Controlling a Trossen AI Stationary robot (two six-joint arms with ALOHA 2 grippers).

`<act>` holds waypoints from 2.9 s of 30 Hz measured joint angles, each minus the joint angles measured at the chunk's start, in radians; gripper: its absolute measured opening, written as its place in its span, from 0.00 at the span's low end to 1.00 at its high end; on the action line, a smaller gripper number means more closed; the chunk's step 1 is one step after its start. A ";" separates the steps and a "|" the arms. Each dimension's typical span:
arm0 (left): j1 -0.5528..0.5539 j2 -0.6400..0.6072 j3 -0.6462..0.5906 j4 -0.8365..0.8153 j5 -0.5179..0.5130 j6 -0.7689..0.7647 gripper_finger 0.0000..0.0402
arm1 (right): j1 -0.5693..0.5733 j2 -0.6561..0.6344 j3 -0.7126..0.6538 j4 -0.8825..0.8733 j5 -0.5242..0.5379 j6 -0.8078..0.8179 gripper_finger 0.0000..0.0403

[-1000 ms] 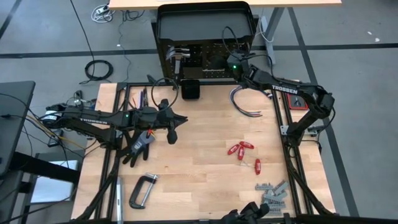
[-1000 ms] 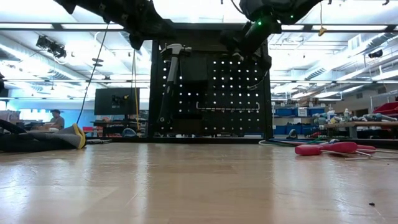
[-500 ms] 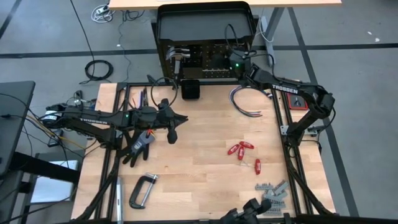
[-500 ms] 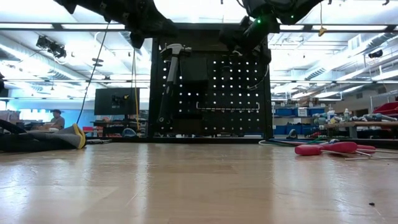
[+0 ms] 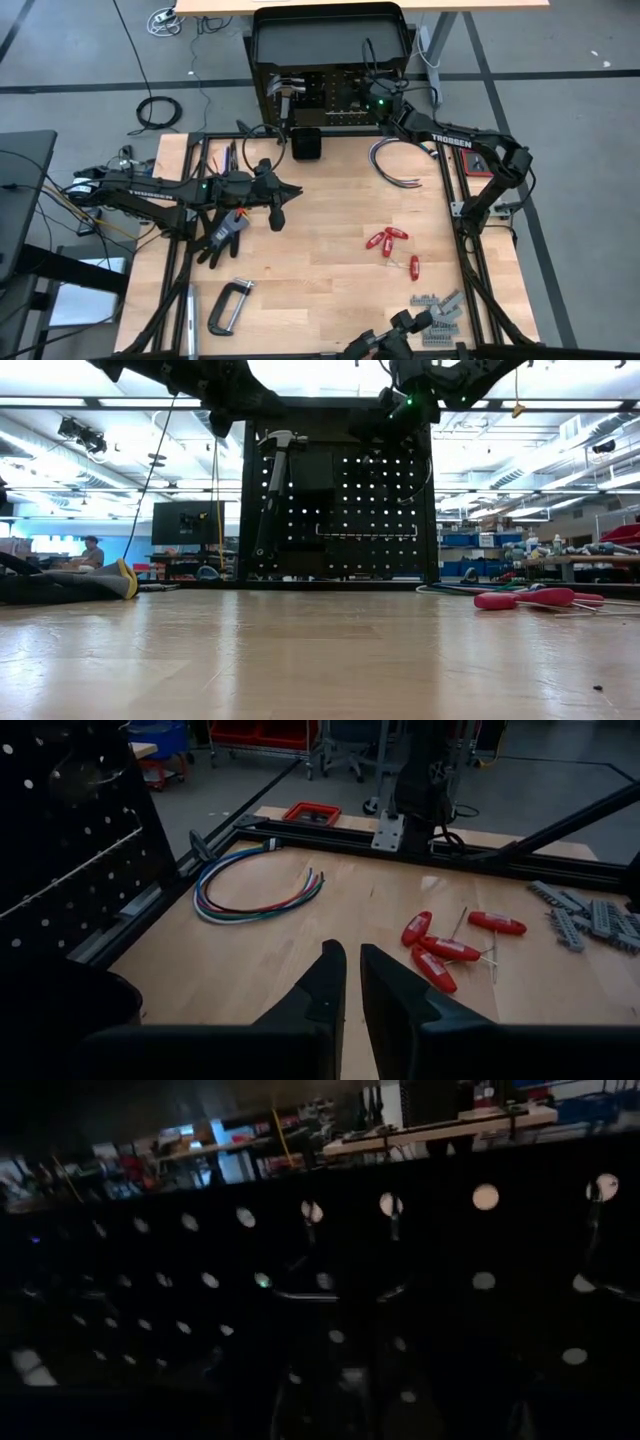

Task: Hang tools onto peg board
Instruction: Hang the safety goggles on the peg board

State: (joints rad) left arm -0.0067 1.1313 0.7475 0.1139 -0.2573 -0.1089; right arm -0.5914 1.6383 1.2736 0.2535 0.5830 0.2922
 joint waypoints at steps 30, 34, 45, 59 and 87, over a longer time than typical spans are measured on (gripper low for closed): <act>0.000 -0.053 0.000 -0.151 -0.100 0.030 0.10 | 0.042 -0.115 -0.001 -0.232 -0.048 0.116 0.68; 0.000 -0.053 0.000 -0.163 -0.112 0.029 0.10 | 0.050 -0.163 -0.001 -0.355 -0.096 0.171 0.67; -0.002 -0.053 0.000 -0.113 -0.102 0.027 0.10 | 0.064 -0.093 -0.016 -0.223 -0.240 0.073 0.38; -0.002 -0.052 0.000 -0.133 -0.093 0.026 0.10 | 0.013 -0.119 -0.016 -0.229 -0.176 0.079 0.07; -0.002 -0.051 0.000 -0.133 -0.093 0.023 0.10 | 0.076 -0.322 -0.016 -0.610 -0.094 0.014 0.04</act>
State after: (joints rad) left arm -0.0086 1.0798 0.7475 -0.0193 -0.3504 -0.0860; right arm -0.5150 1.3159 1.2575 -0.3569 0.4887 0.3065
